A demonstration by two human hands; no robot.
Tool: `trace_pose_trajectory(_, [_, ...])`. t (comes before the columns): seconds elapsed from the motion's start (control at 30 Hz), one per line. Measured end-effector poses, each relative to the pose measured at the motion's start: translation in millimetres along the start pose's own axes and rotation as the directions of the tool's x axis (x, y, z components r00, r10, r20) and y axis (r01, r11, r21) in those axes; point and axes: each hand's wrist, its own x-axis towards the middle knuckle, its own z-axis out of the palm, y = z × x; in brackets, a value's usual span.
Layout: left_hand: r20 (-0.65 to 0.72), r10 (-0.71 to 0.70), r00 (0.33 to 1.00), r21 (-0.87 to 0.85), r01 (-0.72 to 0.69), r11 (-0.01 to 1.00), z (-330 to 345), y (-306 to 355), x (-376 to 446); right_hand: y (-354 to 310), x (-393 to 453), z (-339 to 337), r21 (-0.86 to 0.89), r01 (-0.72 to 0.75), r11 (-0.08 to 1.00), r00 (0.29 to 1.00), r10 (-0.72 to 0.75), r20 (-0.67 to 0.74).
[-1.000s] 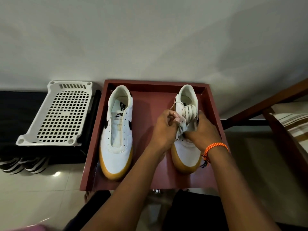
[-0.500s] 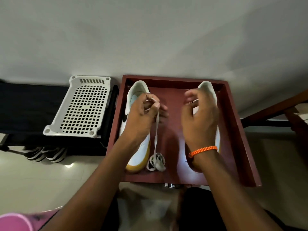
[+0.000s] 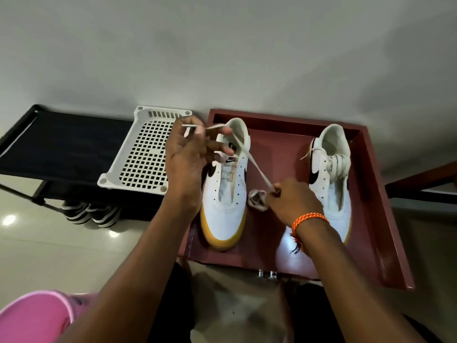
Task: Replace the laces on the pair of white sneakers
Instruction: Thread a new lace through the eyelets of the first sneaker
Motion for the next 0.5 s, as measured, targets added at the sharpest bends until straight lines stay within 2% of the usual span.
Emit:
trace_pose_trajectory(0.07, [0.004, 0.059, 0.998, 0.035, -0.059, 0.998, -1.1, 4.3, -3.4, 4.4, 1.7, -0.9, 0.022, -0.001, 1.000, 0.999, 0.000, 0.044])
trace_pose_trajectory(0.13, [-0.025, 0.008, 1.000, 0.170, -0.003, 0.985, -3.1, 1.2, -8.6, 4.7, 2.9, -1.9, 0.064, 0.030, 0.997, 0.998, -0.034, 0.051])
trace_pose_trajectory(0.2, [-0.068, -0.113, 0.991, 0.340, 0.130, 0.932, -7.0, -7.7, -18.9, -1.6, 0.0, -6.4, 0.017, 0.072, 0.997, 0.993, -0.070, -0.100])
trace_pose_trajectory(0.27, [-0.106, -0.209, 0.972, 0.456, 0.234, 0.858, -9.7, -17.4, -34.5, -9.6, -3.1, -8.2, 0.055, 0.262, 0.963, 0.917, -0.231, -0.324])
trace_pose_trajectory(0.33, [-0.136, -0.243, 0.960, 0.501, 0.278, 0.819, -7.8, -24.0, -50.8, -23.8, -10.2, -5.7, 0.218, 0.535, 0.816, 0.809, -0.420, -0.410])
trace_pose_trajectory(0.37, [-0.148, -0.245, 0.958, 0.505, 0.287, 0.814, -5.4, -26.6, -57.1, -31.1, -14.7, -2.3, 0.305, 0.612, 0.730, 0.780, -0.493, -0.385])
trace_pose_trajectory(0.43, [-0.156, -0.273, 0.949, 0.465, 0.314, 0.827, 1.7, -28.0, -61.4, -43.1, -25.5, 3.6, 0.465, 0.633, 0.619, 0.768, -0.579, -0.275])
trace_pose_trajectory(0.5, [-0.162, -0.323, 0.932, 0.386, 0.361, 0.849, 4.1, -27.0, -54.8, -46.6, -28.9, 9.6, 0.483, 0.625, 0.613, 0.764, -0.608, -0.217])
